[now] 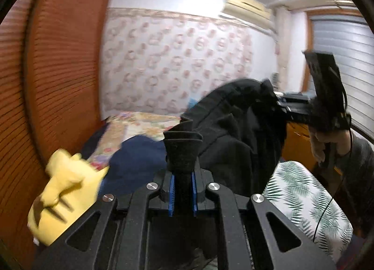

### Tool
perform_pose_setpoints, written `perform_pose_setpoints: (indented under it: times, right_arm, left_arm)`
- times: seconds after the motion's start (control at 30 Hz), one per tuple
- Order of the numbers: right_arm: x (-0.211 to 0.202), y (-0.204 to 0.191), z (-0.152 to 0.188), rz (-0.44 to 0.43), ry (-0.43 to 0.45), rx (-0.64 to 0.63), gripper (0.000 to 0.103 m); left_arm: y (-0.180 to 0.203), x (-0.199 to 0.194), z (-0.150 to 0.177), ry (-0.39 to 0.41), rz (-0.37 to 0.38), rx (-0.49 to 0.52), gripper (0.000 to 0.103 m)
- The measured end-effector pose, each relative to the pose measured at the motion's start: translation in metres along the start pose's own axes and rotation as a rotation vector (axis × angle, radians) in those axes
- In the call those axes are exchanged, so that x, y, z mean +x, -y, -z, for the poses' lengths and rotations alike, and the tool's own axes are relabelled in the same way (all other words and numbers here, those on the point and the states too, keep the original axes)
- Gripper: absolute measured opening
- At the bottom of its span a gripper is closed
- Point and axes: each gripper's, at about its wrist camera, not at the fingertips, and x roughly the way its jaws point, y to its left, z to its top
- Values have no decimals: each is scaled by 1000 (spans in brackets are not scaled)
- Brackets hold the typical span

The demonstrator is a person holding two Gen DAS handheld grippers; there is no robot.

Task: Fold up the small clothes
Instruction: 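Carry the folded shirt with both tools onto the navy clothes stack, then release the shirt on the stack and open both tools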

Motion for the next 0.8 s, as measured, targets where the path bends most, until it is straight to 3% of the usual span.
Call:
perform_pose_setpoints:
  times: [0.17,0.3,0.4,0.43,0.5,0.57,0.63,0.67,0.73,0.8]
  right_arm:
    - [64,-14,-29,-94,-62,-102,15]
    - [109,-22,-39,-109,-88,-145,15]
    - [129,-21,-32,-114,-134,-125,19]
    - [132,-16,-28,-109,-146,-98,26]
    - [132,0,-18,-103,-157,-41,41]
    - [121,18,-6,-97,-145,10,65]
    - [103,27,4,-68,-131,34,75]
    - [95,31,11,-52,-132,41,76]
    - [72,41,27,-29,-120,71,76]
    - [46,46,45,-15,-115,104,76]
  left_arm:
    - [-37,5,35,-57,-83,-95,12]
    - [-48,3,53,-79,-120,-123,12]
    - [-48,6,60,-103,-146,-124,13]
    - [-46,7,61,-106,-149,-116,16]
    - [-43,-3,63,-95,-166,-97,26]
    - [-41,-9,59,-68,-165,-86,45]
    - [-37,-14,56,-57,-157,-70,53]
    - [-32,-15,54,-56,-150,-54,66]
    - [-24,-18,53,-47,-131,-40,82]
    - [-13,-21,51,-42,-104,-27,82]
